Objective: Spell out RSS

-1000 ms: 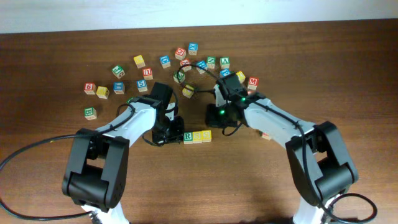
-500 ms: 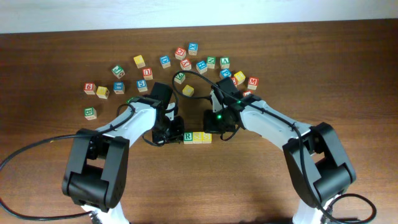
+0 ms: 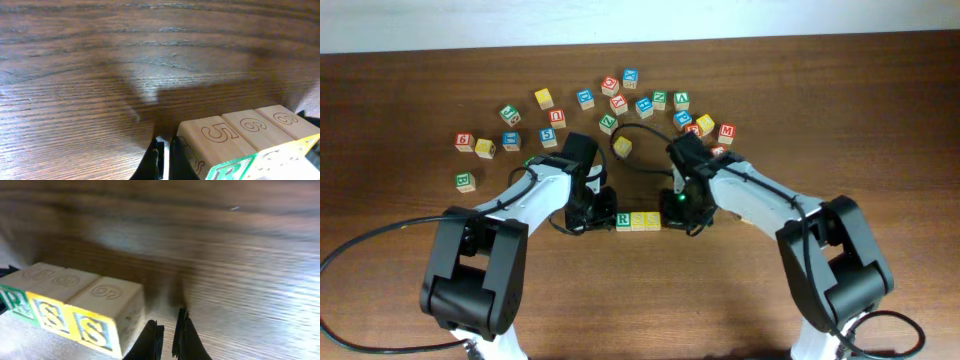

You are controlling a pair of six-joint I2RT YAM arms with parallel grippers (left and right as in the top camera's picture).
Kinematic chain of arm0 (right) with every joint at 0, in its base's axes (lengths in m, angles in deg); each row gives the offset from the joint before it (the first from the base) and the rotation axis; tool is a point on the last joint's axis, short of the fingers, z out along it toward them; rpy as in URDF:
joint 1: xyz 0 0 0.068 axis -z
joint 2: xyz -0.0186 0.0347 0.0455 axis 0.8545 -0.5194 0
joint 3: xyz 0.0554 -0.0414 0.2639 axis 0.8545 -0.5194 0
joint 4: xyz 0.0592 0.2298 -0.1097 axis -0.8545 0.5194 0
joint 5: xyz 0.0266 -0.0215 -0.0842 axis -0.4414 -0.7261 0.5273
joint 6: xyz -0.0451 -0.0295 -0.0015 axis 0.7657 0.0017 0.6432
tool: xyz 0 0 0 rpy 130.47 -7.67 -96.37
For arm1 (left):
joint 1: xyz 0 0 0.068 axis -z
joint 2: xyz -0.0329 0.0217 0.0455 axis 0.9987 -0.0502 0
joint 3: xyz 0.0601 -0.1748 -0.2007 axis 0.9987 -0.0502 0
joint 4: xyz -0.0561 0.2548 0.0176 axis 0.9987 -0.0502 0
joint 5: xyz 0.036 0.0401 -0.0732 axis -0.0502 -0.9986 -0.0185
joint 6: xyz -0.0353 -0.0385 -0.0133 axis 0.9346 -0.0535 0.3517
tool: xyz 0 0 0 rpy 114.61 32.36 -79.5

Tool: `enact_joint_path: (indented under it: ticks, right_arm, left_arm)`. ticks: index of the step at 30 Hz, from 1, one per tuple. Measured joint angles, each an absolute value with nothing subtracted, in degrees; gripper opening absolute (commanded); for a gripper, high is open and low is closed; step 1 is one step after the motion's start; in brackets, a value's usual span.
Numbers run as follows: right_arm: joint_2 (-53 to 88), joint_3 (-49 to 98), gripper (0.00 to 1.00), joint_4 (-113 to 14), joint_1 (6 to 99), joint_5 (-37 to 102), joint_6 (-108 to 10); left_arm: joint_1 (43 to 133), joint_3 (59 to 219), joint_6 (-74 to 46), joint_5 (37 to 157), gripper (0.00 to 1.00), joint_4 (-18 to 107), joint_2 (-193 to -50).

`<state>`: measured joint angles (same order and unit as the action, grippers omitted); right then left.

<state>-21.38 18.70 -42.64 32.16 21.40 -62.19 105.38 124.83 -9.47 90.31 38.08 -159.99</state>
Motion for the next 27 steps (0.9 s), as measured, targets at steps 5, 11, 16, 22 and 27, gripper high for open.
enact_joint_path:
  ticks: [5, 11, 16, 22, 27]
  right_arm:
    - [-21.4, 18.7, 0.05, -43.6, 31.3, 21.4, -63.9]
    - [-21.4, 18.6, 0.05, -43.2, 31.4, 22.5, -64.6]
    - [-21.4, 18.6, 0.04, -42.9, 31.3, 23.0, -64.6]
    - [-21.3, 18.7, 0.04, -41.5, 31.2, 25.9, -64.6]
    - [-20.2, 20.0, 0.04, -32.3, 37.4, 28.7, -64.3]
  left_arm:
    - [105.4, 124.8, -9.5, 91.0, 0.00, 38.3, -160.1]
    - [107.0, 124.8, -9.5, 90.4, 0.00, 39.2, -160.1]
    - [107.3, 124.9, -9.5, 89.4, 0.00, 39.0, -160.0]
    - [109.0, 125.6, -9.5, 82.4, 0.00, 36.7, -159.5]
    - [106.2, 126.7, -9.5, 76.2, 0.00, 29.5, -159.2]
